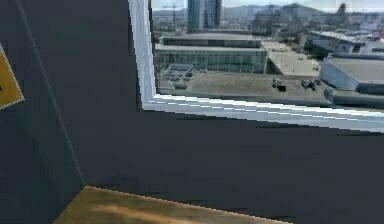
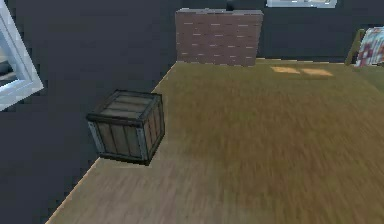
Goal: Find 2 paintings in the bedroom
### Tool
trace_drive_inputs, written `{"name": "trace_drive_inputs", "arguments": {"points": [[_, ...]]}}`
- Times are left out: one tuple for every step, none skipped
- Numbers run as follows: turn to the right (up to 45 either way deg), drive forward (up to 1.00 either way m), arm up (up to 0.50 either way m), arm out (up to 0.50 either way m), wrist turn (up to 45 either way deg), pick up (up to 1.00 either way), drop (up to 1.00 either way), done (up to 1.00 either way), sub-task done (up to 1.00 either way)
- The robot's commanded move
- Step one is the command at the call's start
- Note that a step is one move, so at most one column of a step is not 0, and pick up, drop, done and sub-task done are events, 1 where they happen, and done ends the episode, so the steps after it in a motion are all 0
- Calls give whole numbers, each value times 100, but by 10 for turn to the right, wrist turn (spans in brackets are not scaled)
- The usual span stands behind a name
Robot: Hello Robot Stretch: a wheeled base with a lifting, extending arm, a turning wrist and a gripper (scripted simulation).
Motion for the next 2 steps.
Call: {"name": "trace_drive_inputs", "arguments": {"points": [[0,35,0,0,0,0,0,0,0],[-450,0,0,0,0,0,0,0,0]]}}
